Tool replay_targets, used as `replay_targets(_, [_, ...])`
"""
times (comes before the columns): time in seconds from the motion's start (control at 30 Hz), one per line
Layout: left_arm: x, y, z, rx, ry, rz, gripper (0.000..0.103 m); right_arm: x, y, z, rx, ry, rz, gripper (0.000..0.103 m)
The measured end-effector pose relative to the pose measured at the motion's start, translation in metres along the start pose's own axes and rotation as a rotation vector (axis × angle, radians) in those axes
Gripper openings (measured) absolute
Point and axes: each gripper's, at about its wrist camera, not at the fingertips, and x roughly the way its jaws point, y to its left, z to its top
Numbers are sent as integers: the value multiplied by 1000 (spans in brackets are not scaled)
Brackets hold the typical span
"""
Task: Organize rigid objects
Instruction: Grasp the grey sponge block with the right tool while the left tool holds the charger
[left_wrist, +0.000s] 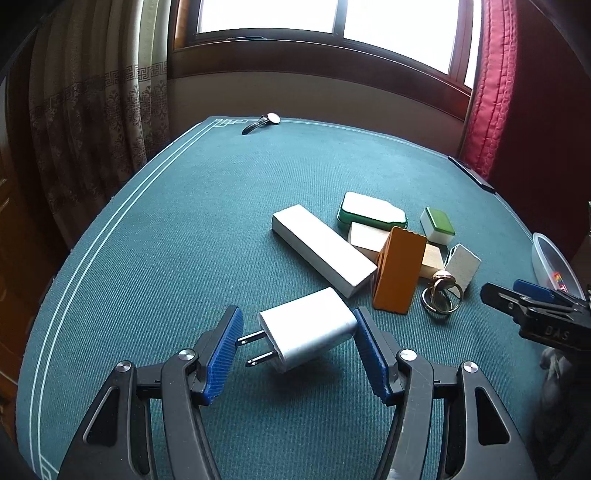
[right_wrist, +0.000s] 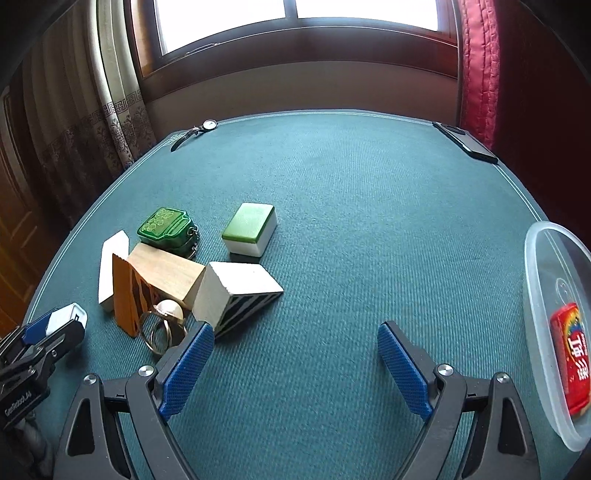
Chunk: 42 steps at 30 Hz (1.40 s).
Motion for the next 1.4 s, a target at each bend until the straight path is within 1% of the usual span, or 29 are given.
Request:
replay_targets(0.27, [3,3,0,-17,10,-26,62,15,13,15,12,9,7,94])
replay_targets(0.5, [3,5,-2,-27,13,-34,62,22,17,23,30,11,-35,95])
replay_targets(0.67, [4,5,-2,-26,17,-40,62,19,17,19,6,11,-50,95])
replay_targets(0.77, [4,4,-3,-23,19,-46,62,14,8,14,5,14,-63,96])
replay_targets(0.93, [3,4,-4,-25,26,-53,62,6,-22,5,42,23,-98,97])
replay_targets(1.03, [3,4,-3,-23,27,-54,62,0,-38,1,66,13,-105,97])
replay_targets(1.13, [3,1,-4,-19,29,-54,62,-3,-40,0,69,6,-76,97])
replay_targets(1.23, [4,-1,-5,-16,32,-57,62,-3,-29,3,32,-8,-43,96])
replay_targets(1.3, [3,-3,-6,-13,33,-57,62,-3,-19,6,-10,-23,-28,94])
replay_targets(1.4, [3,-4,-6,-12,34,-58,62,3,-9,11,-63,-29,-19,83])
